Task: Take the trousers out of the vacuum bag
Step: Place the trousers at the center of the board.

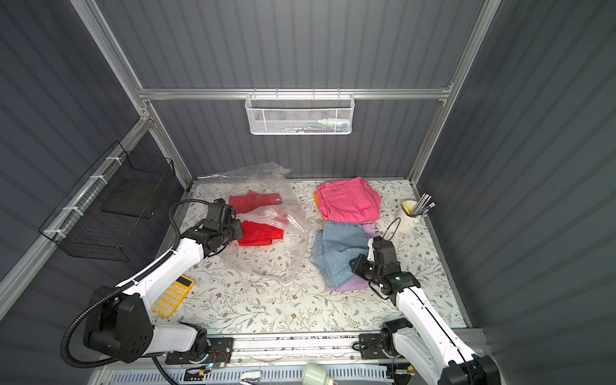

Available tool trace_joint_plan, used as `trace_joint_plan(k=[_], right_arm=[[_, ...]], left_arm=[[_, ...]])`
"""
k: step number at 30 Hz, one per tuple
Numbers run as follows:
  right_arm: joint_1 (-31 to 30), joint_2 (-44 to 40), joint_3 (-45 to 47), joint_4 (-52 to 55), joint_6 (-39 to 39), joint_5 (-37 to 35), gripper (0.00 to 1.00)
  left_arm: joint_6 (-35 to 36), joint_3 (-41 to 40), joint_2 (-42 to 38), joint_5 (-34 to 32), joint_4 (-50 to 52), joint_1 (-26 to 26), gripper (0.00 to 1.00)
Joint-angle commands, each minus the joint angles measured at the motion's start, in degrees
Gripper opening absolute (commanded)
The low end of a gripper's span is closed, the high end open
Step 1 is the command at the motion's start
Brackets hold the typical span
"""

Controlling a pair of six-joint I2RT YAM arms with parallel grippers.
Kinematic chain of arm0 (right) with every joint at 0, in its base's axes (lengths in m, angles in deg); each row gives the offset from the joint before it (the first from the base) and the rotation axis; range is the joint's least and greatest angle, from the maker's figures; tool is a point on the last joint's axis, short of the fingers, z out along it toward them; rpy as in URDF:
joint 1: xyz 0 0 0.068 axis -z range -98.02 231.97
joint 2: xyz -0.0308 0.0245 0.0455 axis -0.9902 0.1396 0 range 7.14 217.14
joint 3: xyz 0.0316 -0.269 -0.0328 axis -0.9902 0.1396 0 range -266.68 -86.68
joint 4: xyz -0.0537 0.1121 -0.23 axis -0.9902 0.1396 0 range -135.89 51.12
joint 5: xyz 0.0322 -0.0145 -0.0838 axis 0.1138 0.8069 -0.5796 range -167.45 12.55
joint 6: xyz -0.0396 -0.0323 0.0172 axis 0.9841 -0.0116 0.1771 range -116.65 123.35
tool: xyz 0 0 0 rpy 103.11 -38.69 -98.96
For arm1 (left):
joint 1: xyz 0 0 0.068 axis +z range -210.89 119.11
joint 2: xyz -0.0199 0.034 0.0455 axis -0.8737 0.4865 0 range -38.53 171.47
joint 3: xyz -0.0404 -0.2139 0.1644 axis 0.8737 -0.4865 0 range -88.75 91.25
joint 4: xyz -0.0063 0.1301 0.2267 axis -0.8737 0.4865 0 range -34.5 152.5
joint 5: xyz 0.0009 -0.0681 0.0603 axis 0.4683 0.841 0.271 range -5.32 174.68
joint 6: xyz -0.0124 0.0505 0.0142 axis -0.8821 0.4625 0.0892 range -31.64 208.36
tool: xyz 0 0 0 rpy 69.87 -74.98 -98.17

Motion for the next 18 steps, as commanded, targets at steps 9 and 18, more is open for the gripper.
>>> trace_joint_plan(k=[9,18], right_arm=[[0.30,-15.23,-2.85,15.55,-5.77,-12.76,0.99],[0.28,-22.79,-17.99,28.04,-2.58,-14.13,0.99]], left_arm=[[0.09,0.66,-1.23,1.57,0.50,0.62,0.00],[-0.31,0.92,-0.95,2.66,-0.29,0.61,0.00]])
